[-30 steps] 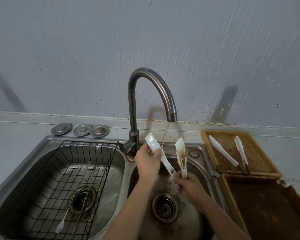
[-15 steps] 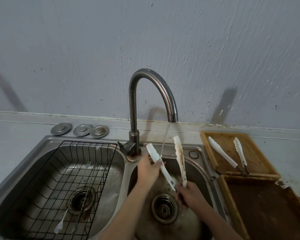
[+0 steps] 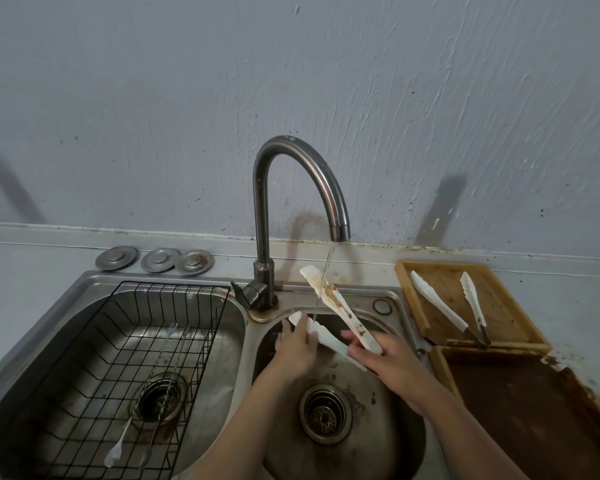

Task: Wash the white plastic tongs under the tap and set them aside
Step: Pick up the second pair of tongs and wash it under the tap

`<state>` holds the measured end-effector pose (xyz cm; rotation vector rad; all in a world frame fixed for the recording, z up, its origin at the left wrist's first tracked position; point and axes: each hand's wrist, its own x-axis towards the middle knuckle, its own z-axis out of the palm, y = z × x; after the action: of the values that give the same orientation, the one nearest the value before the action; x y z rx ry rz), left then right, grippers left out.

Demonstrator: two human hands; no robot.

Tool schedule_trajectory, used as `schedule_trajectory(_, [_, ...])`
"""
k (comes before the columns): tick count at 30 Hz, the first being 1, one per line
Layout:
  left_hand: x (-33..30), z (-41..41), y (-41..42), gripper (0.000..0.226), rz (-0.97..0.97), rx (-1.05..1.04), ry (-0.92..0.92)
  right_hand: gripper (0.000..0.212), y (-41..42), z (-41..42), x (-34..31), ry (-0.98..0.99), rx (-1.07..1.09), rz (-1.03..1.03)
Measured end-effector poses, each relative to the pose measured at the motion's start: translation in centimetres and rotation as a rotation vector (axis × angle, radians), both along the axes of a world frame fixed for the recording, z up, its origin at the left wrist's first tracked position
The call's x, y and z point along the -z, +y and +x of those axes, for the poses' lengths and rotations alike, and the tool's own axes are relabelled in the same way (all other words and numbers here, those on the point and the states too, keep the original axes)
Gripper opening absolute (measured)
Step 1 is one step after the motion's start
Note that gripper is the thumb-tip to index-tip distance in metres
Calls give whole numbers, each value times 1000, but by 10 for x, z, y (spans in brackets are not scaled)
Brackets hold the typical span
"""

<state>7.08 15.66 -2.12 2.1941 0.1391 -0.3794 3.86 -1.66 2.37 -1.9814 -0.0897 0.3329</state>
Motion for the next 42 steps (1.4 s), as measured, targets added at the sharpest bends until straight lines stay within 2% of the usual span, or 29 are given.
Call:
schedule_trajectory(2, [-7, 1, -1, 45, 29, 37, -125, 10, 9, 3, -5, 31, -26, 128])
schedule_trajectory(5, [-18, -2, 2, 30, -164, 80, -262, 19, 22, 7, -10, 49, -66, 336])
schedule_trajectory(8, [-25, -9, 9, 30, -458, 51, -175, 24, 31, 11, -14, 26, -105, 454])
schedule_trajectory(10, [-25, -12, 13, 35, -606, -13, -118, 18, 37, 16, -14, 9, -116, 418])
schedule_trajectory(12, [-23, -10, 16, 38, -699, -110, -117, 13, 44, 22, -11, -8, -131, 243])
schedule_trajectory(15, [-24, -8, 16, 29, -920, -163, -73, 22, 54, 31, -3, -46, -154, 8])
schedule_trajectory(17, [-22, -8, 14, 19, -946, -164, -69, 23, 59, 37, 0, -36, -144, -37])
schedule_trajectory(21, [-17, -5, 11, 30, -1002, -268, -14, 18, 65, 44, 1, -14, -130, -131])
schedule_trajectory(25, [-13, 6, 11, 6, -959, -378, -10, 11, 64, 44, 3, -50, -150, -184])
schedule_trajectory(26, [-12, 8, 10, 11, -960, -398, -19, 12, 64, 44, 1, -62, -158, -189])
schedule_trajectory(27, [-12, 10, 9, 14, -967, -396, -19, 16, 64, 44, 1, -71, -161, -190])
schedule_trajectory(29, [-14, 8, 5, 6, -936, -320, -45, 26, 63, 45, 0, -73, -155, -182])
schedule_trajectory(32, [-16, 6, 5, 21, -851, -252, -63, 31, 60, 45, 0, -49, -173, -178])
schedule_trajectory(34, [-17, 6, 9, 17, -869, -262, -87, 36, 59, 43, -1, -69, -198, -160])
schedule_trajectory(36, [-18, 7, 9, 7, -934, -290, -64, 26, 59, 41, -3, -91, -212, -155])
schedule_trajectory(37, [-16, 6, 7, 11, -960, -318, -54, 22, 59, 40, -4, -91, -215, -159])
schedule_trajectory(42, [-4, -2, -4, 13, -979, -294, 61, 26, 46, 31, -5, 11, -215, -228])
